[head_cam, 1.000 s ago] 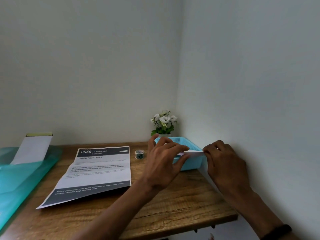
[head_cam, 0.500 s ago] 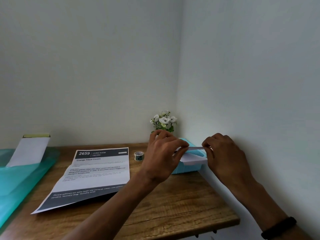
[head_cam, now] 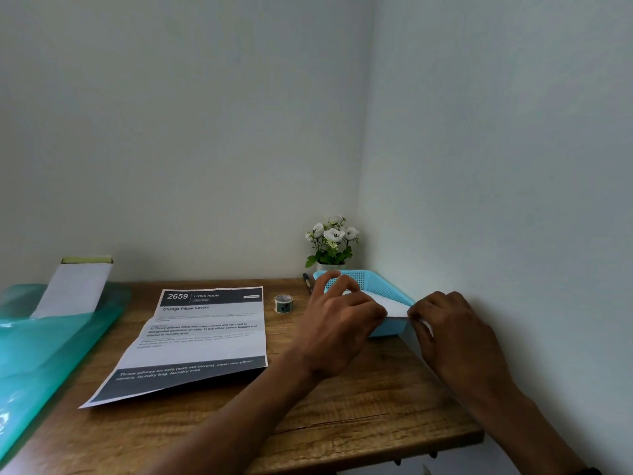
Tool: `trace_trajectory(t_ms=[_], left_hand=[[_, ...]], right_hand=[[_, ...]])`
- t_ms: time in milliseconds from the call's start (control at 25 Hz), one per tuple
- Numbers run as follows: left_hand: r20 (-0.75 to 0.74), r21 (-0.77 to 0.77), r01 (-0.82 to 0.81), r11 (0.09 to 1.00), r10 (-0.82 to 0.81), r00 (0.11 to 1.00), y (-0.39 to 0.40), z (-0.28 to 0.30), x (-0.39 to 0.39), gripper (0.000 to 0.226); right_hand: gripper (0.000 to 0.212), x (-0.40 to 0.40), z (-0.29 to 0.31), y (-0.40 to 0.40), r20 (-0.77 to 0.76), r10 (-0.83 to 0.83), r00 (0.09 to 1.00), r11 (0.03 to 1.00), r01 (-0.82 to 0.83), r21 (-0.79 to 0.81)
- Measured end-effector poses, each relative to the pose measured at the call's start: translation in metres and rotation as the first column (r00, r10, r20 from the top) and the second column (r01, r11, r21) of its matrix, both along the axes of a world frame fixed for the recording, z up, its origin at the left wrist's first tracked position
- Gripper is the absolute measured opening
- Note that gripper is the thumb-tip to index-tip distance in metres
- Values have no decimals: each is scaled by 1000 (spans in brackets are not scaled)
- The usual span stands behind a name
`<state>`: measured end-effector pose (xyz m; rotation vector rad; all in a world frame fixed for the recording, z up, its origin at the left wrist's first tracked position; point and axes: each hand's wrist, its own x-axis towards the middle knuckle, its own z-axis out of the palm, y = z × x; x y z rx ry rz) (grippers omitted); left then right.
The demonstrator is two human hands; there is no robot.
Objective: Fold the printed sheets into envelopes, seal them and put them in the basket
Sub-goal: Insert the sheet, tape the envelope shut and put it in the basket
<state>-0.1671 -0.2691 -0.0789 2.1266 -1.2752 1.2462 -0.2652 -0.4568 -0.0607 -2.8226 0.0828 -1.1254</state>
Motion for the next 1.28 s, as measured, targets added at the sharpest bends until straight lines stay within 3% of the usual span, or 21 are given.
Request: trace_trajectory(t_ms=[120,240,440,560,720,880,960,1160,1280], left_hand=[[26,21,1,1000,-2,1000,0,1,1,22],[-3,26,14,1000,-14,1000,2,1,-1,17],[-32,-19,-14,1000,13,999,22,12,-8,29],[-47,-40,-75,996,73,996,56,23,-5,30],[-163,-84,-206,975,191,968,115,32,10,25],[-448,-238,-367,899,234,863,179,29,34,23],[-550,-243,-484,841,292,783,213,26,45,25],[-673,-179,-669,721,406,618,293,20,64,28],[-665,-214,-811,545,527,529,336,16,71,27]], right_hand=[[24,4,-4,-2,59,-2,998,997,7,-75],[23,6,-7,1,79,-8,997,999,12,-51],[33,5,-5,32,175,153,973,986,-140,-86],[23,15,3,63,239,253,937,966,-230,-121],[16,46,3,111,146,397,906,913,-405,34],[23,89,-6,153,-3,462,887,871,-453,189],[30,107,-10,169,-75,477,876,860,-448,243],[26,147,-2,210,-181,500,847,858,-455,238],[13,175,14,262,-152,663,733,722,-574,386]])
